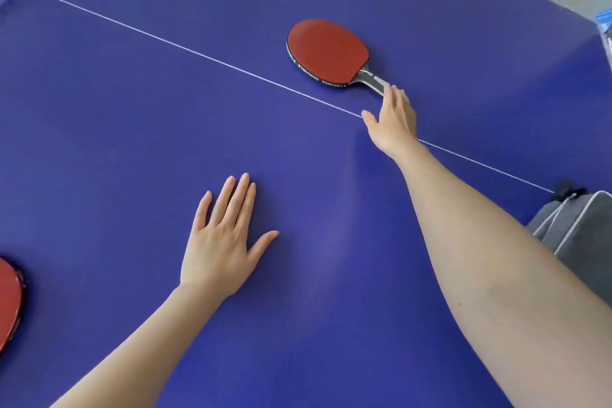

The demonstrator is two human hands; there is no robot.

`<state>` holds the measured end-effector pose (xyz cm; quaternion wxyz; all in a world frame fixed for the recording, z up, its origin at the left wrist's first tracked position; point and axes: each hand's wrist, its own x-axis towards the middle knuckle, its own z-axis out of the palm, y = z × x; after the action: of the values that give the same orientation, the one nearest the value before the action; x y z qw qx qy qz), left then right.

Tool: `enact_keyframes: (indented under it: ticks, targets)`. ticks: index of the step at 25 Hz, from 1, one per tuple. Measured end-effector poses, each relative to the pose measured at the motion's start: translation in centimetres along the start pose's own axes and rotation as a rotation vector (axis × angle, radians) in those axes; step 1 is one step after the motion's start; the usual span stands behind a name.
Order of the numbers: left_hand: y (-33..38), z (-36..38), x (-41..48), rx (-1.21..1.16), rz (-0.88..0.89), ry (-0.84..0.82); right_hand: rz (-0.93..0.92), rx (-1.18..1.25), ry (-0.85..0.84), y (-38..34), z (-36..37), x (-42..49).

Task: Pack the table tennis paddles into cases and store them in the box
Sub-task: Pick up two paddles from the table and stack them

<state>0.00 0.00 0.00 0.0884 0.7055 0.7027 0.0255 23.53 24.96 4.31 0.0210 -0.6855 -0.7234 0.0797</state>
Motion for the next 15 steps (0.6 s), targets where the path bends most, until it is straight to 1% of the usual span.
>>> enact_keyframes:
  ticks: [5,7,9,11,15]
  targets:
    - [-0.2,1.0,0.0,0.047,0.003,0.106,0.075,-0.098,-0.038,-0.4,0.4,5.2]
    - [-0.2,1.0,0.2,0.053,0.003,0.103,0.065,-0.157,0.02,-0.4,1.1,5.2]
    - [-0.1,1.0,0.2,0.073,0.007,0.105,0.04,-0.144,0.107,-0.3,1.6,4.8]
    - [-0.2,0.9,0.1,0.072,-0.001,0.094,0.025,-0.046,0.12,-0.4,1.9,4.2]
    - [0.0,0.9,0.2,0.067,-0.002,0.106,0.04,0.258,0.104,-1.1,2.1,1.2]
